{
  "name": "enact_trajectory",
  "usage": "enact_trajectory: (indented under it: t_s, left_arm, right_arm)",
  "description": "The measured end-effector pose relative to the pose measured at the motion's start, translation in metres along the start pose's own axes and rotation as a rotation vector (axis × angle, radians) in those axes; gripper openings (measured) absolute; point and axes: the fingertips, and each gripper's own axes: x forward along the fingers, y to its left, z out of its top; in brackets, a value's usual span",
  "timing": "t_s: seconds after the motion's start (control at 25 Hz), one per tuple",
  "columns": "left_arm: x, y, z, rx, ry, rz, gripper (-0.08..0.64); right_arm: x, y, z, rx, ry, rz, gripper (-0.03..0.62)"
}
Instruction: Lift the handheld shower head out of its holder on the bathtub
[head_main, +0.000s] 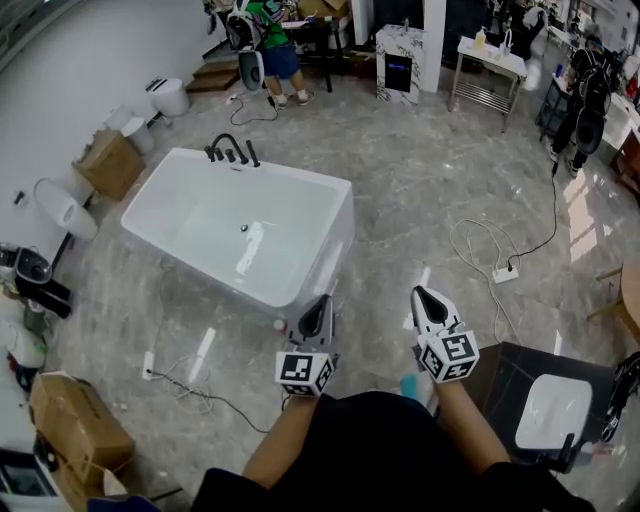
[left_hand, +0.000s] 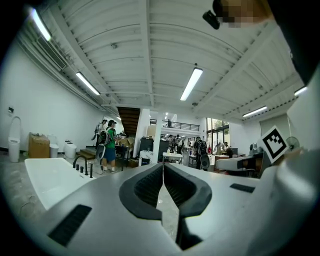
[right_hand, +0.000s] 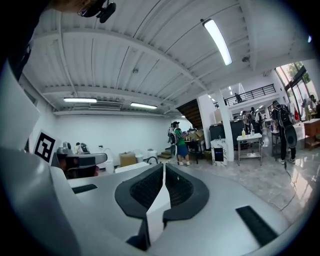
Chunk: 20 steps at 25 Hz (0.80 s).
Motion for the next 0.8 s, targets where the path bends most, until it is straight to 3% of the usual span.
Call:
enact_trajectory:
  t_s: [0.12, 0.2, 0.32, 0.48, 0.8]
  left_arm:
    - [-0.004, 0.004, 0.000, 0.011, 0.001, 0.011, 0.006]
    - [-0.005, 0.009, -0.001, 0.002, 0.004, 0.021, 0.045]
    - [-0.008, 0.015, -0.004, -0.048, 0.004, 0.040, 0.141]
    - [-0.009, 0.015, -0.005, -0.040, 0.007, 0.046, 0.227]
    - [-0.008, 0.008, -0.010, -0.035, 0.020, 0.051, 0.236]
  right_arm:
    - [-0.002, -0.003, -0.001, 0.002, -0.003, -0.015, 0.006]
    - [-0.003, -0.010, -0.002, 0.003, 0.001, -0.051, 0.149]
    - [-0.003, -0.016, -0.009, 0.020, 0.028, -0.068, 0.222]
    - [-0.005, -0.014, -0.012, 0.015, 0.044, -0.053, 0.230]
    - [-0.004, -0.006, -0.024, 0.044, 0.060, 0.006, 0.230]
